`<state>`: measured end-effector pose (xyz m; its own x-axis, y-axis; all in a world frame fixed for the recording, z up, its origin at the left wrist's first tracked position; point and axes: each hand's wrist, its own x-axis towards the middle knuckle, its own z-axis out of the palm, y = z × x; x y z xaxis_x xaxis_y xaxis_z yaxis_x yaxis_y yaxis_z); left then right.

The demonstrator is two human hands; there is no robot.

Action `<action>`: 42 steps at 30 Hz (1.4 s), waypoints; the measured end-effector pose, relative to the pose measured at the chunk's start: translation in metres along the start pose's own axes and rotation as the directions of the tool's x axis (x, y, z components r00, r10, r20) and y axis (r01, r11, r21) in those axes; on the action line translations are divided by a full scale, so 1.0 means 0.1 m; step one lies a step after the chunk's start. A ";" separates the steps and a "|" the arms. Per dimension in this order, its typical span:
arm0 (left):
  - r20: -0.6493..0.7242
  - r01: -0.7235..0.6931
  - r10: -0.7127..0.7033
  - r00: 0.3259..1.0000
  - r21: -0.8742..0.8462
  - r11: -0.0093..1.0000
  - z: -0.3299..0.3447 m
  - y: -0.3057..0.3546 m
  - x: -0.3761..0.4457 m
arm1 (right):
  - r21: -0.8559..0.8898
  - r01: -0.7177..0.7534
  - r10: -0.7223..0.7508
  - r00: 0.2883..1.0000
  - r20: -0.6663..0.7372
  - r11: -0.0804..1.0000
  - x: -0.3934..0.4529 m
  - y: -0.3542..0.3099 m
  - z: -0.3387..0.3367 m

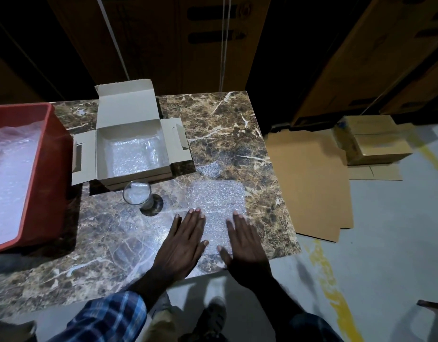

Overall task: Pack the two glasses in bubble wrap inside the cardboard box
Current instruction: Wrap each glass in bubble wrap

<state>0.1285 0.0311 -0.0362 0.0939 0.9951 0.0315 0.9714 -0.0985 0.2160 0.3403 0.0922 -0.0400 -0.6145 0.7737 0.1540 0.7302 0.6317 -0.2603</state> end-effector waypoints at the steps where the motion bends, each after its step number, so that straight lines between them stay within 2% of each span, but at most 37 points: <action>1: -0.025 -0.051 0.051 0.998 -0.017 0.999 0.00 0.03 -0.03 | 0.048 0.053 -0.052 0.999 -0.018 0.997 -0.04 0.00 -0.01; 4: -0.039 -0.159 0.156 0.987 -0.058 0.986 0.08 0.12 -0.12 | 0.097 0.135 -0.126 0.988 -0.095 0.986 -0.13 0.00 0.04; 7: -0.025 -0.165 0.164 0.986 -0.048 0.985 0.17 0.13 -0.16 | 0.050 0.166 -0.154 0.971 -0.185 0.985 -0.09 -0.02 0.08; 10: -0.095 -0.183 0.176 0.980 -0.071 0.981 0.15 0.12 -0.10 | 0.092 0.171 -0.148 0.965 -0.219 0.981 0.02 -0.04 -0.01; 12: -0.147 -0.164 0.138 0.979 -0.179 0.970 0.03 0.12 -0.03 | 0.216 0.125 -0.085 0.978 -0.188 0.968 0.07 -0.07 -0.12; 14: -0.131 -0.056 0.005 0.991 -0.392 0.918 -0.18 0.12 0.03 | 0.356 0.011 0.025 0.995 -0.096 0.934 0.11 -0.09 -0.27; 16: -0.014 0.124 -0.160 0.987 -0.568 0.814 -0.41 0.11 0.06 | 0.425 -0.100 0.117 0.993 -0.013 0.900 0.15 -0.06 -0.38; 19: 0.220 0.361 -0.316 0.923 -0.779 0.513 -0.62 0.08 0.10 | 0.479 -0.184 0.172 0.983 0.070 0.858 0.21 0.02 -0.47; 22: 0.331 0.476 -0.463 0.822 -0.845 0.242 -0.66 0.06 0.15 | 0.509 -0.326 0.284 0.945 0.162 0.796 0.27 0.11 -0.43; 23: 0.338 0.488 -0.495 0.800 -0.847 0.210 -0.63 0.04 0.17 | 0.512 -0.386 0.328 0.923 0.203 0.767 0.31 0.13 -0.41; 24: 0.319 0.490 -0.518 0.793 -0.841 0.232 -0.59 0.01 0.19 | 0.516 -0.421 0.352 0.907 0.231 0.746 0.36 0.13 -0.40; 27: 0.217 0.520 -0.605 0.766 -0.763 0.384 -0.46 -0.10 0.27 | 0.491 -0.432 0.350 0.902 0.254 0.756 0.50 0.09 -0.44; 30: 0.122 0.522 -0.618 0.776 -0.675 0.522 -0.37 -0.17 0.37 | 0.374 -0.472 0.379 0.877 0.296 0.799 0.64 0.03 -0.46; 37: 0.058 0.572 -0.650 0.758 -0.538 0.619 -0.35 -0.11 0.60 | 0.194 -0.566 0.498 0.811 0.307 0.801 0.82 0.00 -0.36; 40: -0.055 0.516 -0.606 0.794 -0.467 0.718 -0.35 -0.08 0.63 | 0.153 -0.586 0.528 0.795 0.299 0.796 0.87 -0.02 -0.40; 42: -0.082 0.500 -0.575 0.814 -0.405 0.766 -0.35 -0.06 0.65 | 0.154 -0.597 0.540 0.788 0.296 0.788 0.89 -0.04 -0.40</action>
<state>0.1213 0.0960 -0.0016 -0.5000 0.8658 -0.0182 0.7024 0.4178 0.5762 0.2947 0.1601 0.0125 -0.1788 0.9367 -0.3011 0.8959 0.0285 -0.4434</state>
